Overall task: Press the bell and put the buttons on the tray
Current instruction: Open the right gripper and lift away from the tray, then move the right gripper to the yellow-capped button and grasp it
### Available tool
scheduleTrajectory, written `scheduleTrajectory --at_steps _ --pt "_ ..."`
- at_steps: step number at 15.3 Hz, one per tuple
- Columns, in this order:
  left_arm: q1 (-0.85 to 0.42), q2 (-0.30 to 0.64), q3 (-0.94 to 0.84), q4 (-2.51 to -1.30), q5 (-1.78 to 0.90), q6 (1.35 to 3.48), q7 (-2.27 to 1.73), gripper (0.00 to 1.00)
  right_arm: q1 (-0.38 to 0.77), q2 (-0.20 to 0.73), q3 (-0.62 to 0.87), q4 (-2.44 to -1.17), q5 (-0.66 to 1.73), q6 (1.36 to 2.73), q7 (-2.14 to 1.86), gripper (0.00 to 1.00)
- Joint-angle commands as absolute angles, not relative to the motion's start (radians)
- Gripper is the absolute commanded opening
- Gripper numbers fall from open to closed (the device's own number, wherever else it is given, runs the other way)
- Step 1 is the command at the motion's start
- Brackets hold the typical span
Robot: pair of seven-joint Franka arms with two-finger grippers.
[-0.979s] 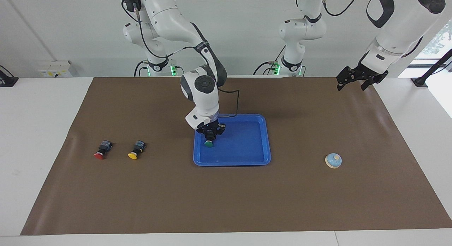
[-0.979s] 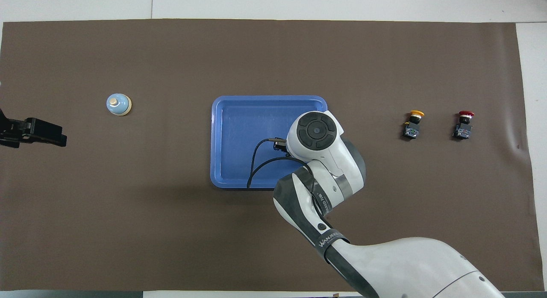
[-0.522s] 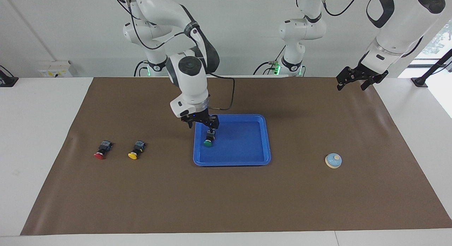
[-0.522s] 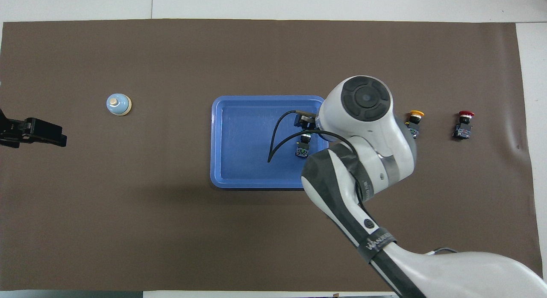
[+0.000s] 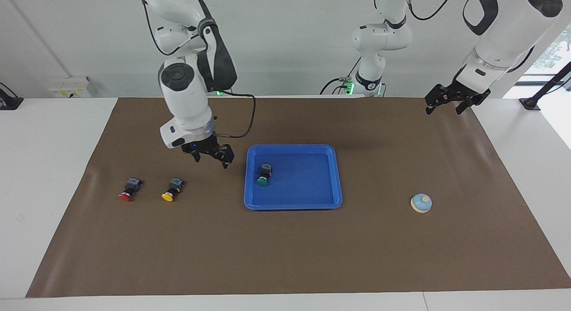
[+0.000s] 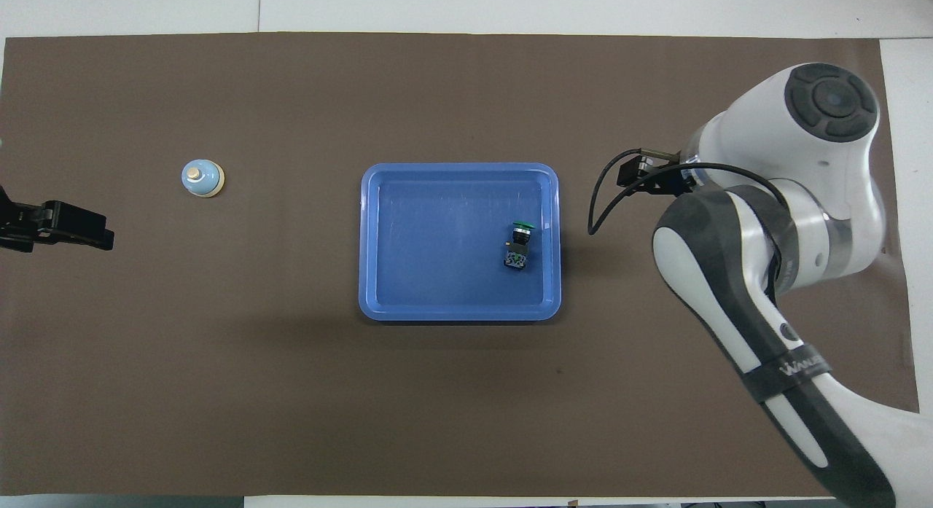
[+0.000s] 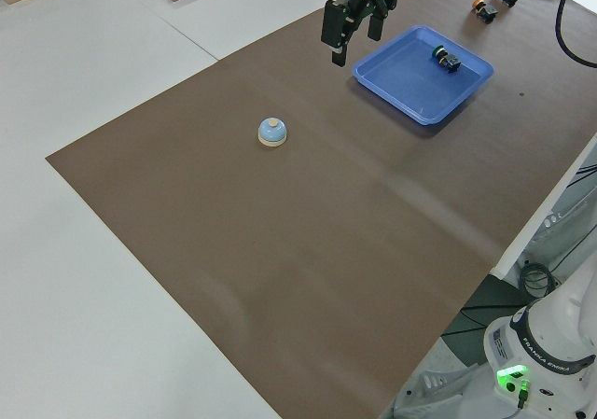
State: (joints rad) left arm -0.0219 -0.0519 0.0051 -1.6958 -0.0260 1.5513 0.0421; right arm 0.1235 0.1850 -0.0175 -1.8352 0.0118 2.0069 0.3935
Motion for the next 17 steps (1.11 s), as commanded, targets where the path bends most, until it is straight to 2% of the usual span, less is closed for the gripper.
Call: scheduleTrajectory --at_steps 1,7,17 --pt "-0.026 -0.066 0.014 -1.703 -0.034 1.546 0.058 1.0 0.071 0.152 -0.008 -1.937 0.011 2.084 0.356 1.0" --pt "-0.026 -0.066 0.014 -1.703 -0.034 1.546 0.058 1.0 -0.001 0.11 -0.009 -2.155 0.003 2.294 0.31 1.0" --pt "-0.026 -0.066 0.014 -1.703 -0.034 1.546 0.058 1.0 -0.009 0.274 -0.006 -2.151 0.002 2.529 0.38 1.0"
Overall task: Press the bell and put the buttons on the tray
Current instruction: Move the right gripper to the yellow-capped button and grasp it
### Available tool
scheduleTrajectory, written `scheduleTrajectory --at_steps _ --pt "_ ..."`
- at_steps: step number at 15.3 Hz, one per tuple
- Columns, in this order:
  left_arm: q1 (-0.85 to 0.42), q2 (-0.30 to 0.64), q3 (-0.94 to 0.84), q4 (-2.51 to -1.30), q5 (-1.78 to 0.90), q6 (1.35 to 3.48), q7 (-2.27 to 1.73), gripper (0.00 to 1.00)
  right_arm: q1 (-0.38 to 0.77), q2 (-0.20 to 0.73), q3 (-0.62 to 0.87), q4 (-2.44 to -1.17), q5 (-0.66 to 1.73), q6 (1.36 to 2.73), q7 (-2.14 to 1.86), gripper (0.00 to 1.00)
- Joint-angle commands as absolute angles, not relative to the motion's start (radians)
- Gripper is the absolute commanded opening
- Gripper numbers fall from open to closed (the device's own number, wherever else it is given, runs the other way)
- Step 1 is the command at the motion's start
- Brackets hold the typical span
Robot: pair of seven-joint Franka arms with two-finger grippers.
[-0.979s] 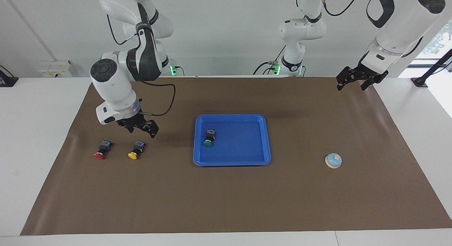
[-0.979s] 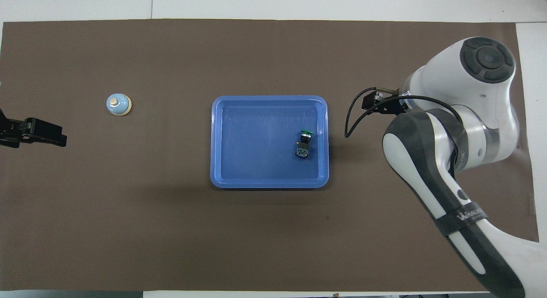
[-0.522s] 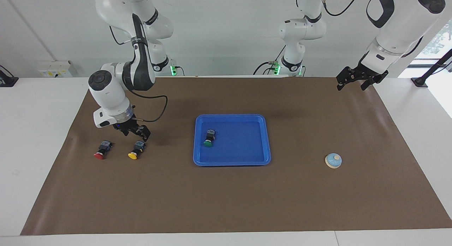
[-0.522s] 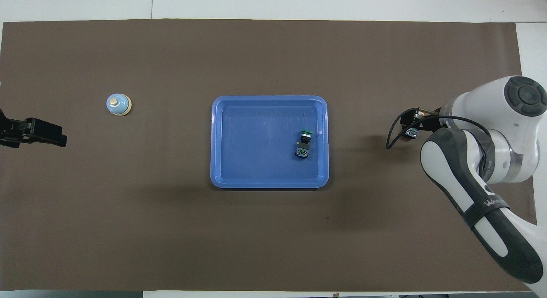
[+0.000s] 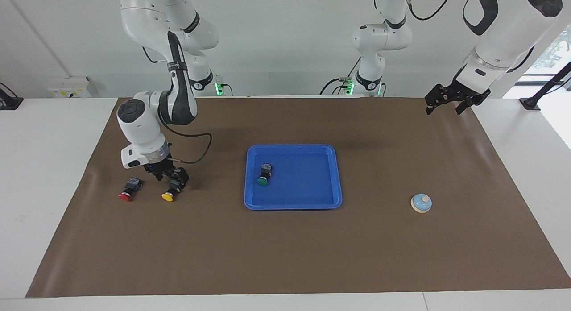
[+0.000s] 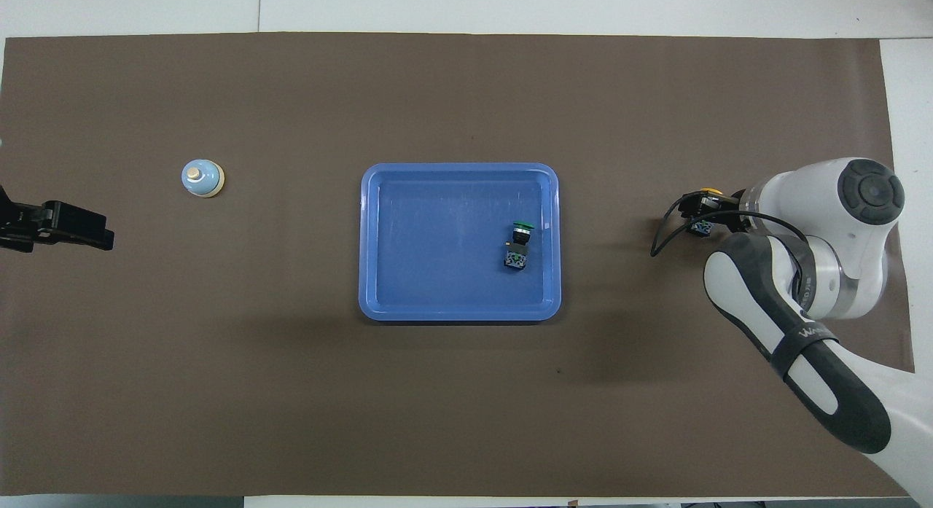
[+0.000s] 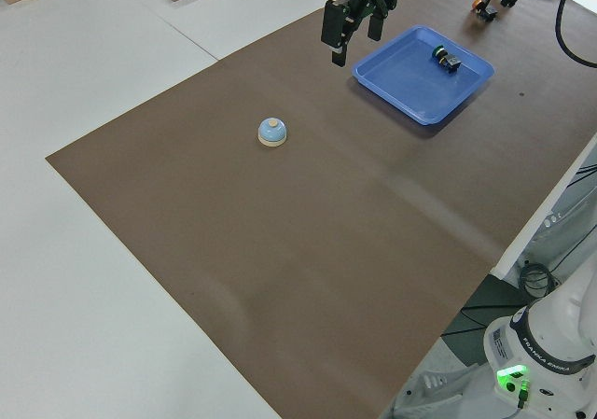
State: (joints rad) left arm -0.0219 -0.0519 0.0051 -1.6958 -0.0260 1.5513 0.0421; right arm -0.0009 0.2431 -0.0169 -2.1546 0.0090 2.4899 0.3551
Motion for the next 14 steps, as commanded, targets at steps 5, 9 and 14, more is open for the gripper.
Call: scheduleTrajectory --at_steps 5,9,14 --pt "-0.026 -0.066 0.014 -1.703 -0.034 1.546 0.058 1.0 -0.006 0.276 -0.006 -2.148 0.002 2.513 0.376 0.29" --pt "-0.026 -0.066 0.014 -1.703 -0.034 1.546 0.058 1.0 0.0 0.275 -0.003 -2.111 0.0 2.436 0.373 0.0" --pt "-0.026 -0.066 0.014 -1.703 -0.034 1.546 0.058 1.0 0.029 0.262 0.009 -2.022 0.0 2.305 0.365 0.0"
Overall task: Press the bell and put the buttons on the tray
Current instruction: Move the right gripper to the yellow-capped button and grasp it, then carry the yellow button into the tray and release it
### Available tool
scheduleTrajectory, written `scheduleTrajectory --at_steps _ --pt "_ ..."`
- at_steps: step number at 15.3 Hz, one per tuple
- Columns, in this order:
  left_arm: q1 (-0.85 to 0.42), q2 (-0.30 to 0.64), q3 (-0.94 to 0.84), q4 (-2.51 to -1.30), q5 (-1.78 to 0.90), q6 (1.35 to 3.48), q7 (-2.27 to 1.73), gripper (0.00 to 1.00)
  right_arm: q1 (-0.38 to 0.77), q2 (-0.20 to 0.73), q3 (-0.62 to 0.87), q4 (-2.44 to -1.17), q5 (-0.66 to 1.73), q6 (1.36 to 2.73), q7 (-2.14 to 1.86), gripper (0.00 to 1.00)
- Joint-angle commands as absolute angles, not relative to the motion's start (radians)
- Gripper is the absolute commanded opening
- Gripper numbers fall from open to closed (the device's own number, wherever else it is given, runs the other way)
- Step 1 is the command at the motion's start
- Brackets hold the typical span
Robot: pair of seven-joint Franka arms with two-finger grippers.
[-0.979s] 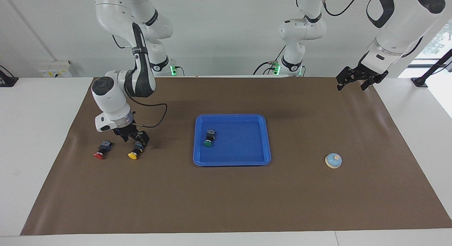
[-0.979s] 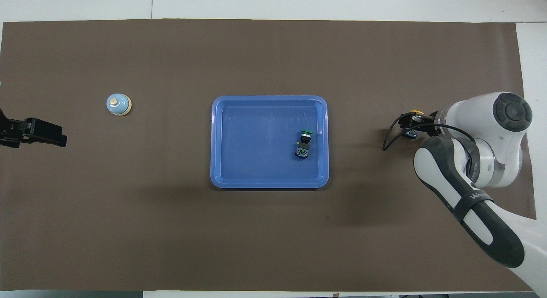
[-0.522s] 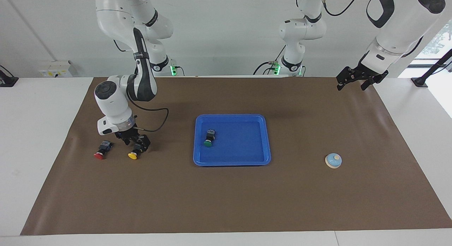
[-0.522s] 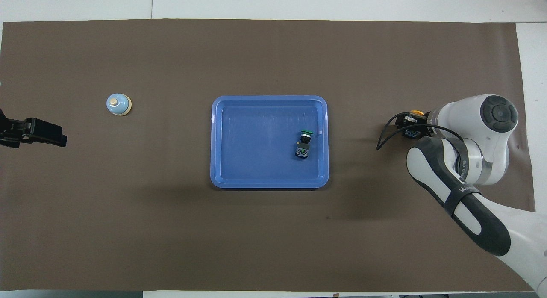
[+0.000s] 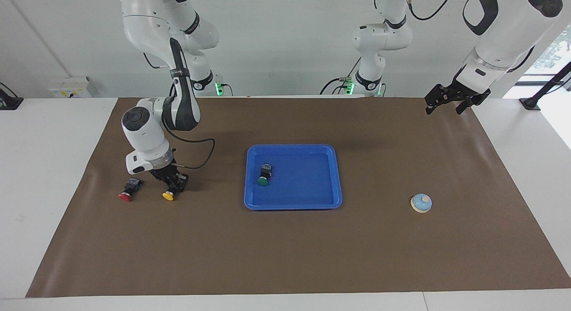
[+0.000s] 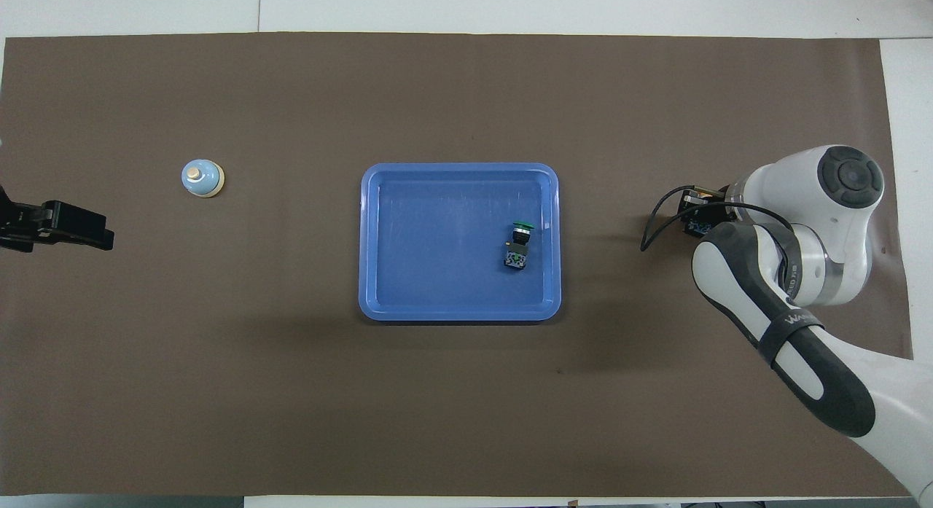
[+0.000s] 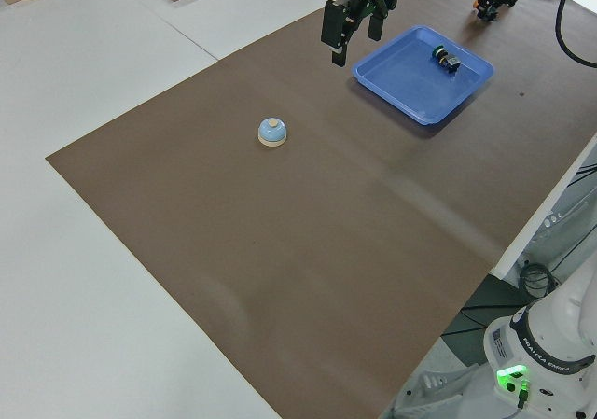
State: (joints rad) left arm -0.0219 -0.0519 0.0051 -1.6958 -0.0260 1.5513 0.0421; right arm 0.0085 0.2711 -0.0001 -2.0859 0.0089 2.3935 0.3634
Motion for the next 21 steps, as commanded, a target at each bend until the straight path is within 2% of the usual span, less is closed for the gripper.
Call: scheduleTrajectory --at_steps 1,7,9,14,17,21 --pt "-0.026 -0.066 0.014 -1.703 -0.034 1.546 0.058 1.0 0.049 0.264 0.009 -1.984 0.002 2.252 0.365 0.0" --pt "-0.026 -0.066 0.014 -1.703 -0.034 1.546 0.058 1.0 0.234 0.299 0.009 -1.716 0.025 1.981 0.53 0.0" --pt "-0.026 -0.066 0.014 -1.701 -0.034 1.546 0.058 1.0 0.299 0.319 0.009 -1.645 0.067 1.941 0.577 0.0" --pt "-0.026 -0.066 0.014 -1.703 -0.034 1.546 0.058 1.0 0.461 0.35 0.009 -1.606 0.115 1.956 0.728 0.0" --pt "-0.026 -0.066 0.014 -1.703 -0.034 1.546 0.058 1.0 0.557 0.409 0.008 -1.58 0.107 1.98 0.843 0.0" --pt "-0.026 -0.066 0.014 -1.703 -0.034 1.546 0.058 1.0 0.616 0.468 0.005 -1.595 0.095 2.068 0.865 0.0"
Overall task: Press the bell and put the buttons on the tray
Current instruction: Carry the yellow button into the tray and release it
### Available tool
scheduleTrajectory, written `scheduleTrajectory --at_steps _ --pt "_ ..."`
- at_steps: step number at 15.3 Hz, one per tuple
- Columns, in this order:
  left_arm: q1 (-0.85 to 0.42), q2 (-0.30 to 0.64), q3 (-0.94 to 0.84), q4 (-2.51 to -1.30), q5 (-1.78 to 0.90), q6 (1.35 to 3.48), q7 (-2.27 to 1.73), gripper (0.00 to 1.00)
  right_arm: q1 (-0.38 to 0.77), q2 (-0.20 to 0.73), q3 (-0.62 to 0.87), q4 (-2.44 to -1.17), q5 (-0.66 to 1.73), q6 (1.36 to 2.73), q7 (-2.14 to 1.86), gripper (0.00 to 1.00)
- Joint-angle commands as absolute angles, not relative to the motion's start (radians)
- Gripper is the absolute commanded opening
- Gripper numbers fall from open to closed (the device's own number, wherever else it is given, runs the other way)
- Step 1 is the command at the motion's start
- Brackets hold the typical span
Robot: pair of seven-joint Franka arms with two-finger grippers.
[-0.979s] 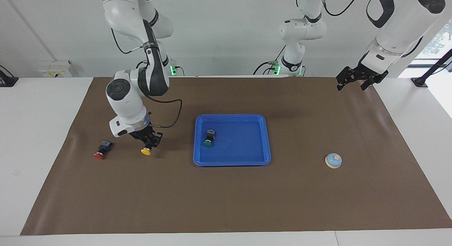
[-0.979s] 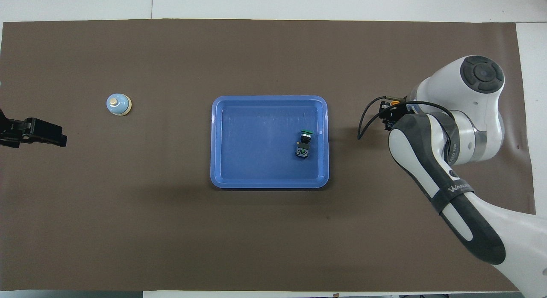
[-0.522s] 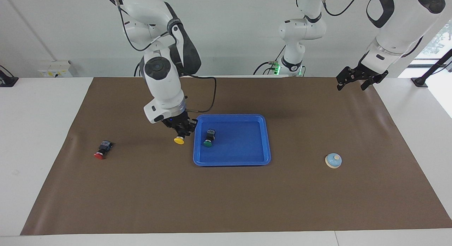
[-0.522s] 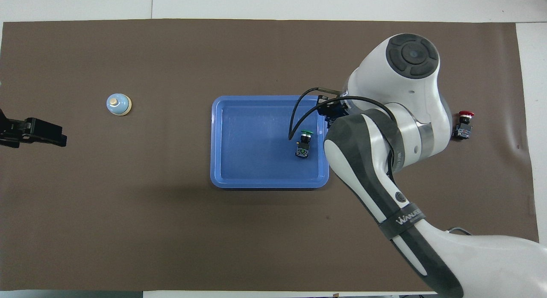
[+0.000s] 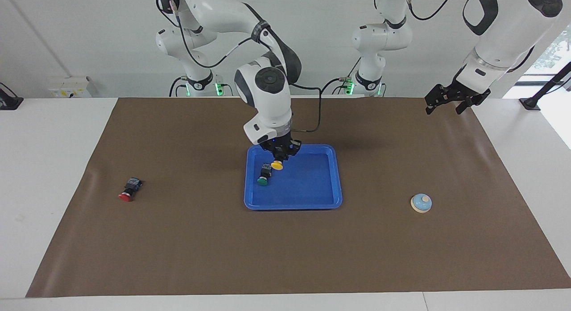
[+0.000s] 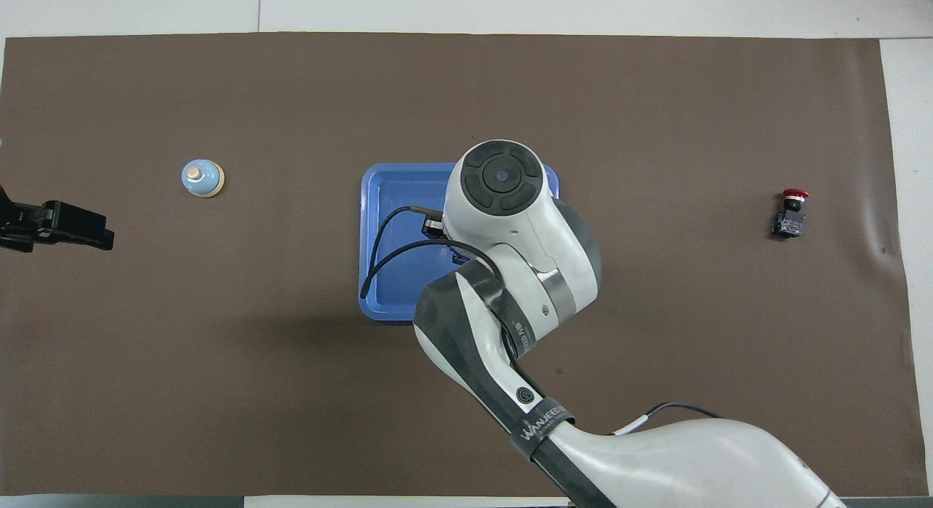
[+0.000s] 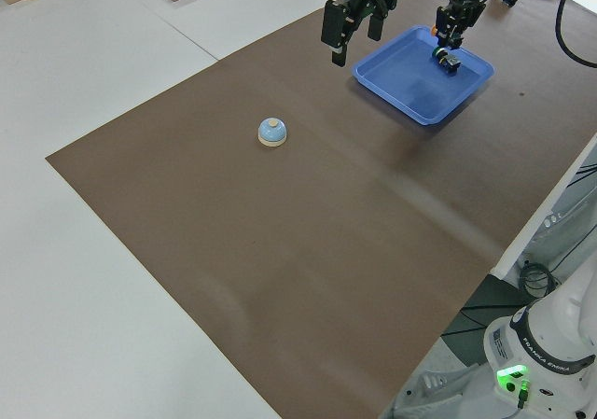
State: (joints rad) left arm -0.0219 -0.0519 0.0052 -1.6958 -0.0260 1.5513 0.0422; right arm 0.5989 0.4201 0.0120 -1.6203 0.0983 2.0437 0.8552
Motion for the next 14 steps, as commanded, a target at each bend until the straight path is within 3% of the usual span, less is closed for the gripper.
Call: scheduleTrajectory --at_steps 1,7,13,14 --pt "-0.026 -0.066 0.014 -1.701 -0.034 1.546 0.058 1.0 0.62 0.472 0.005 -1.617 0.094 2.104 0.865 0.0" --pt "-0.026 -0.066 0.014 -1.703 -0.034 1.546 0.058 1.0 0.603 0.457 0.003 -1.762 0.089 2.255 0.861 0.0" --pt "-0.026 -0.066 0.014 -1.703 -0.034 1.546 0.058 1.0 0.615 0.445 0.003 -1.796 0.089 2.266 0.87 0.0" --pt "-0.026 -0.066 0.014 -1.703 -0.034 1.546 0.058 1.0 0.615 0.445 0.003 -1.796 0.089 2.263 0.882 0.09"
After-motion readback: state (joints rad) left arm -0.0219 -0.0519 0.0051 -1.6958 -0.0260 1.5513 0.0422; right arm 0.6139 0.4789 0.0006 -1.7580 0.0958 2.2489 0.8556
